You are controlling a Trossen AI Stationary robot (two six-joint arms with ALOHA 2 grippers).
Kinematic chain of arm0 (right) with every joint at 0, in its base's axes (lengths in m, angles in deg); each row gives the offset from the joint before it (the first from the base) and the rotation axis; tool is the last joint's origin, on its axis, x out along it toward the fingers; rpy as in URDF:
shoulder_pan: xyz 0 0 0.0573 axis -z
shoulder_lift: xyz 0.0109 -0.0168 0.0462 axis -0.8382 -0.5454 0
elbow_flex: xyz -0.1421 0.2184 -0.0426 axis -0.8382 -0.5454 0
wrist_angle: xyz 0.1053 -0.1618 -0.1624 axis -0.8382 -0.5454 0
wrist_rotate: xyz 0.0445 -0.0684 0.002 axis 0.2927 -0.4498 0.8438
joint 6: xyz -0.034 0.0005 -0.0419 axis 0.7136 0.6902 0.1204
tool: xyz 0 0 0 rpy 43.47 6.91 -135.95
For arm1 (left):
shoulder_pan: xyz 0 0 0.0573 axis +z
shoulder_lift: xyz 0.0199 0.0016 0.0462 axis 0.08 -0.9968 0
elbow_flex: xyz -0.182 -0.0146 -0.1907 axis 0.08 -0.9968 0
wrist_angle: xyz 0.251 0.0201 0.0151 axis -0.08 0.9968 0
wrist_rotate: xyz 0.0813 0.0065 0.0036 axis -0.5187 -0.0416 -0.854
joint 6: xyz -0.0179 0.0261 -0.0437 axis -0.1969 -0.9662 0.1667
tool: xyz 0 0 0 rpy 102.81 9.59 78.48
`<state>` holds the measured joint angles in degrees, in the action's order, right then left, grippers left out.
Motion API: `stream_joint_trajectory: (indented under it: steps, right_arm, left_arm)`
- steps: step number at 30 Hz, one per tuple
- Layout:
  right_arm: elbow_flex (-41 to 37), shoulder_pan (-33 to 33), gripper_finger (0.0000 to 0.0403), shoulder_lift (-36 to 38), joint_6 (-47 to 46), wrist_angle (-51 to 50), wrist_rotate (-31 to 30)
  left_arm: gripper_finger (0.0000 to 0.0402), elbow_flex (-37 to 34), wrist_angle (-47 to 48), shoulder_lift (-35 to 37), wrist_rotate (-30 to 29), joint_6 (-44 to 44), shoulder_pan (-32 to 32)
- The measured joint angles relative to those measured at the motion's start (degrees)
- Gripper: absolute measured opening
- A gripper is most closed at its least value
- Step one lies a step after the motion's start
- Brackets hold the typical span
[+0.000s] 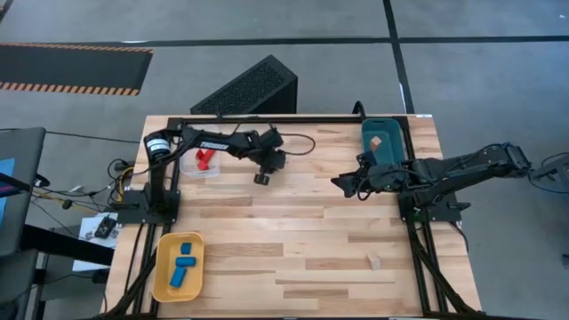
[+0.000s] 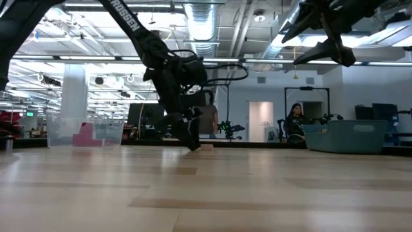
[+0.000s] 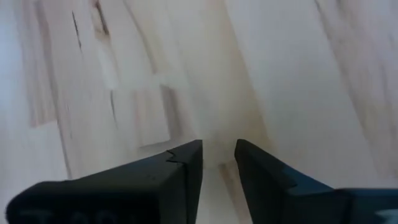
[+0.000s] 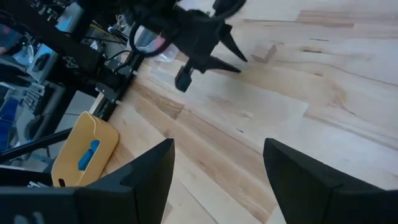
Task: Sort & place blocks by color
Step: Put the top brown block into the blue bin
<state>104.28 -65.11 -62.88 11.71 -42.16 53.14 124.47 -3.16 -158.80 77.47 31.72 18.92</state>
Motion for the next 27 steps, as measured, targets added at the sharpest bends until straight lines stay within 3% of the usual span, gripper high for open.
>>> stream_joint_trajectory:
  steps: [9,15,19,27]
  right_arm:
    - [0.0,0.0,0.0269,0.0,0.9,0.0,0.0]
    - [0.0,-0.3,0.0269,0.0,0.5,0.5,0.0]
    - [0.0,-0.6,0.0269,0.0,-0.6,0.7,-0.1]
    - [0.0,-1.2,0.0269,0.0,-2.9,1.5,-0.2]
  left_arm:
    - [0.0083,-0.2,-8.8,3.6,-4.0,6.4,0.7]
    - [0.0148,-0.2,-13.7,2.6,3.6,14.6,4.6]
    - [0.0198,-0.1,-16.5,0.7,4.5,20.0,6.6]
    - [0.0201,0.2,-16.6,-3.4,0.8,21.2,6.4]
